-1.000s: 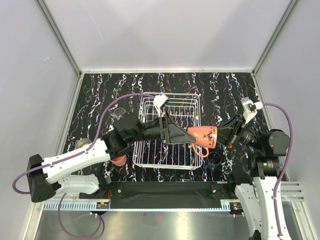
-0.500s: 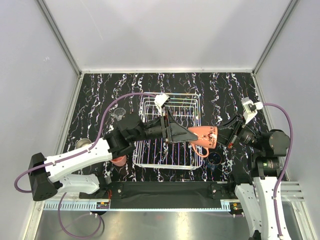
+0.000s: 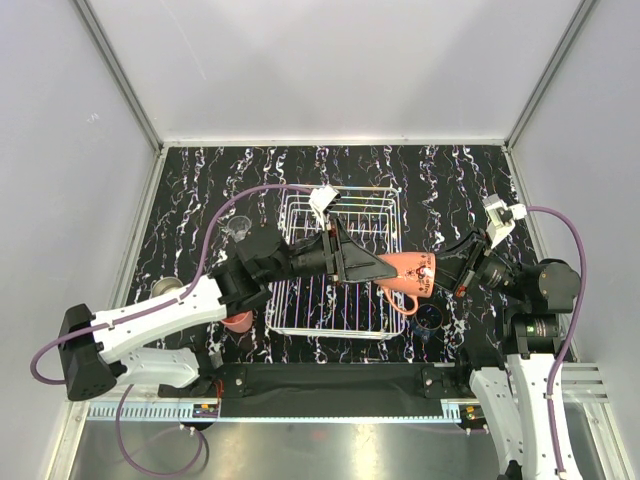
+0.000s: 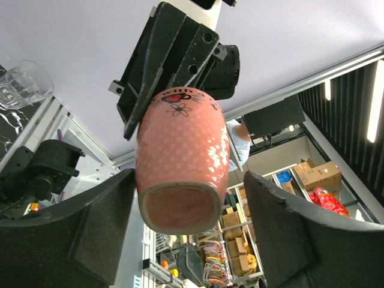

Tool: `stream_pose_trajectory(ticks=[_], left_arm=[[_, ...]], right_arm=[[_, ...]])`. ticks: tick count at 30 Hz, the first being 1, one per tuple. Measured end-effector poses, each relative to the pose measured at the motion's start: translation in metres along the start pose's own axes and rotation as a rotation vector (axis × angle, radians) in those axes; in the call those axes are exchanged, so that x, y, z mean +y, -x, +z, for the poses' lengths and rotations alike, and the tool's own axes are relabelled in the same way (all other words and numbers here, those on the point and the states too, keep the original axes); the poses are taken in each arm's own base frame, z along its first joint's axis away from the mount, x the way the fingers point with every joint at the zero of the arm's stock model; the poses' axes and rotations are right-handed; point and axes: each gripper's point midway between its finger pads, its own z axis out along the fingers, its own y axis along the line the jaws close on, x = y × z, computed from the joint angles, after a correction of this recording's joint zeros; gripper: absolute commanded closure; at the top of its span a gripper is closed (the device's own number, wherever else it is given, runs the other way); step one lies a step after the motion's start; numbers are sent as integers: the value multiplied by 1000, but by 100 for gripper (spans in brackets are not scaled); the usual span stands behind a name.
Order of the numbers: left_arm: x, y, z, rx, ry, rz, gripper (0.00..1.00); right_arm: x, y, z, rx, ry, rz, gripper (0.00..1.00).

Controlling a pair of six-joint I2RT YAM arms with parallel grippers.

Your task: Load the cups into the dish rack

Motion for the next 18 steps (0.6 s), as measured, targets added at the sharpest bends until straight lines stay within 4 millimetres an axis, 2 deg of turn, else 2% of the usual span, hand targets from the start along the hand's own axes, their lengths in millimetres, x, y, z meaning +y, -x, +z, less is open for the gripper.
stream_pose_trajectory(ticks=[1, 3, 6, 7, 9, 10, 12, 14, 15, 18], left_arm=[[2, 0, 1, 0, 4, -1, 42], [5, 0, 2, 2, 11, -10, 50], [5, 1, 3, 0, 9, -8, 68], [5, 1, 3, 0, 9, -8, 80], [5, 1, 3, 0, 9, -8, 98], [5, 1, 3, 0, 10, -8, 100], [6, 0, 3, 1, 13, -9, 100], [7, 0, 3, 1, 17, -6, 100], [8, -1, 3, 5, 21, -6, 100], [12, -3, 0, 10, 45, 2, 100]], right_arm=[[0, 0, 0, 0, 0, -1, 100], [0, 0, 0, 1, 1, 1, 100], [0, 1, 0, -3, -3, 3, 100], [0, 1, 0, -2, -2, 3, 100], [-1, 1, 0, -2, -3, 3, 100], [-1, 1, 0, -1, -4, 1, 96], [-1, 0, 0, 2, -9, 2, 68], [-3, 0, 0, 8, -23, 6, 54], [-4, 0, 0, 14, -31, 9, 40], [-6, 1, -1, 18, -72, 16, 22]])
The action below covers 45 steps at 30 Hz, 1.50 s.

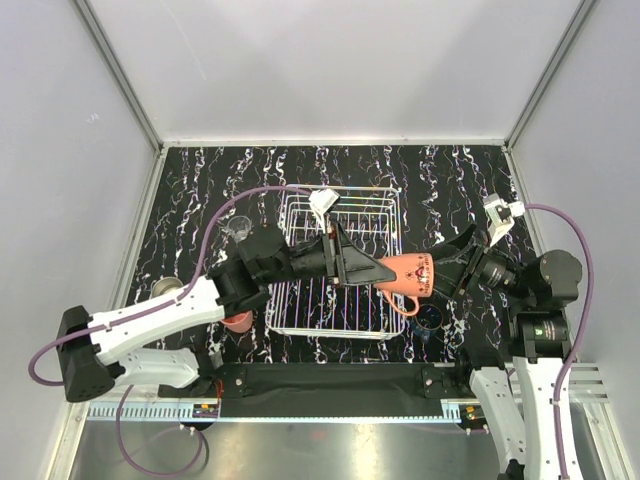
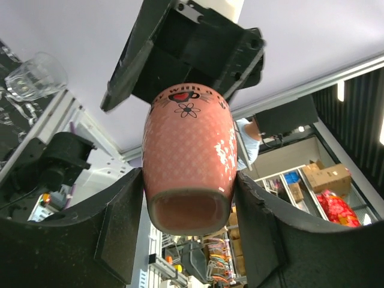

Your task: Load the cups into the dish rack

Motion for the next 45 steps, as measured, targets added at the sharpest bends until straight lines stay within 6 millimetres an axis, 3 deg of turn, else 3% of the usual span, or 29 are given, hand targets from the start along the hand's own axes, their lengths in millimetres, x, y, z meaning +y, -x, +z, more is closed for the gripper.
stream_pose_trajectory(ticks=[3, 7, 12, 18, 26, 36, 45], left_arm=[[4, 5, -11, -18, 42, 24, 100], [12, 19, -39, -67, 135, 80, 100], [37, 35, -76, -119, 344, 157, 100], [84, 39, -112, -77, 698, 215, 100], [174, 23, -170, 68, 1185, 211, 100], [242, 15, -198, 155, 1488, 183, 100], [269, 14, -201, 159, 1577, 167, 100]], right_arm=[[-7, 0, -1, -5, -52, 12, 16], [-26, -4, -3, -23, -151, 54, 14], [-59, -14, -10, -31, -318, 122, 14], [-94, -18, -28, -43, -563, 161, 14], [-112, -29, -43, -18, -698, 196, 14], [-117, -37, -50, -2, -755, 221, 14], [-121, -38, -52, 1, -776, 230, 13]])
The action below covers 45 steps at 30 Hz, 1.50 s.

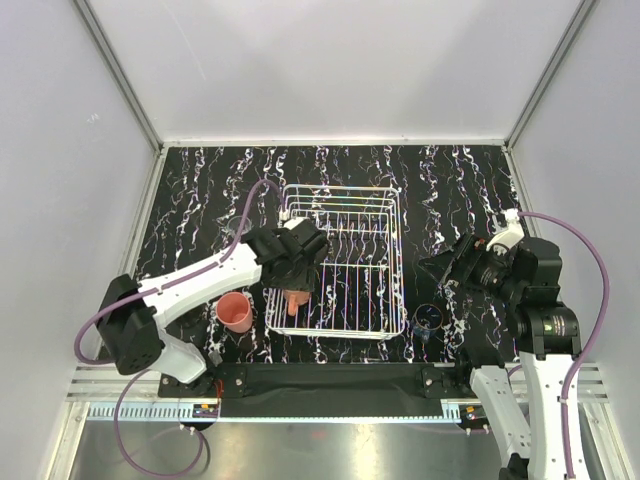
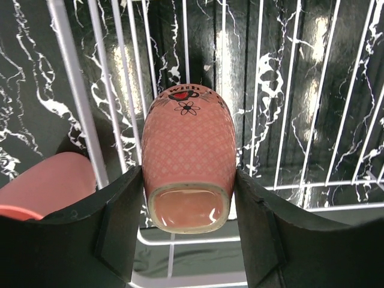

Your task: Load the cups into the dish rack

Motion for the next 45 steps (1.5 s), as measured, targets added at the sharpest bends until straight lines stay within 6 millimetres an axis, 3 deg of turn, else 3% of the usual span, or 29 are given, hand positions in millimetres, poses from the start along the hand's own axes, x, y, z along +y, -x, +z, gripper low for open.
stream_pose_trajectory(ticks=[7, 27, 32, 37, 41, 45], left_arm=[[5, -14, 20, 36, 35, -10, 100], [7, -33, 11, 49, 16, -39, 99], [8, -36, 10, 40, -5, -47, 82], [8, -37, 10, 29, -19, -51, 61], [8, -37, 10, 25, -25, -51, 57], [8, -37, 9, 20, -36, -47, 43]], right_arm=[[-5, -3, 3, 18, -17, 14, 13], [-23, -13, 17, 75, -73, 75, 14], [-30, -12, 19, 68, -117, 115, 16], [-58, -21, 26, 115, -267, 203, 20], [-79, -30, 26, 135, -372, 245, 19], [-88, -30, 22, 119, -425, 247, 17]])
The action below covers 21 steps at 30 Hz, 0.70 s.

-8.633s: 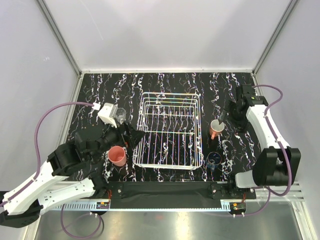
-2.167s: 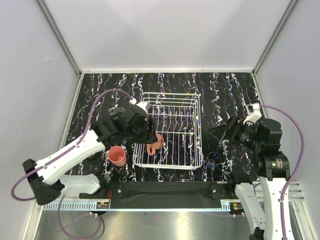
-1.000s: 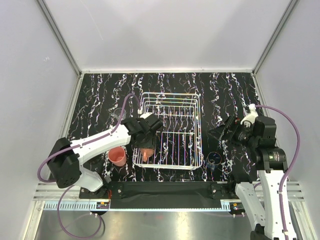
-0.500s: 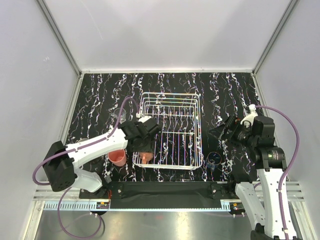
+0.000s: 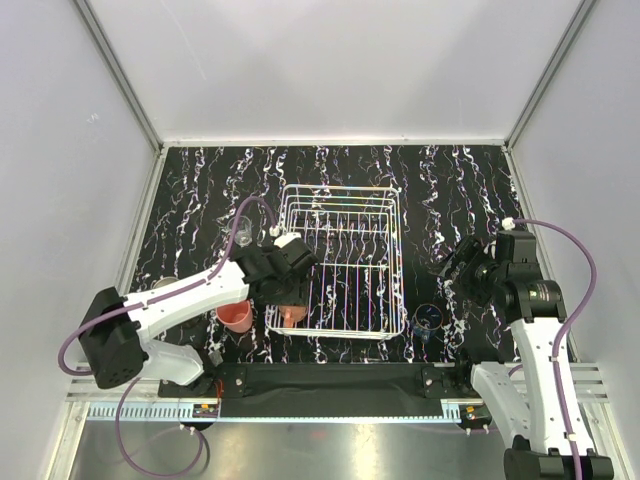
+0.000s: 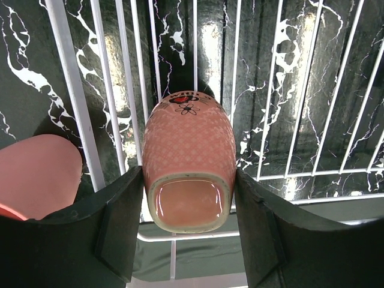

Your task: Load the cups into the dish rack

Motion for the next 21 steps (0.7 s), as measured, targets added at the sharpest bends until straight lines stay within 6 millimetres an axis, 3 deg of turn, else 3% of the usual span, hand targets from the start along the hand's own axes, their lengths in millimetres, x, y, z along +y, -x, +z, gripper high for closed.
stream_pose_trajectory(ticks=[2, 11, 16, 21], left_arm=[[0, 0, -1, -4, -8, 3, 32], [-7, -5, -6, 8, -65, 1, 13], [-6, -5, -10, 5, -77, -1, 11], [-5, 0, -32, -31, -127, -10, 12]], right_arm=[[-3, 1, 1, -4, -17, 2, 17], [-12, -1, 7, 27, -71, 11, 16], [-15, -4, 10, 51, -88, 16, 16], [-16, -5, 12, 66, -98, 18, 17]])
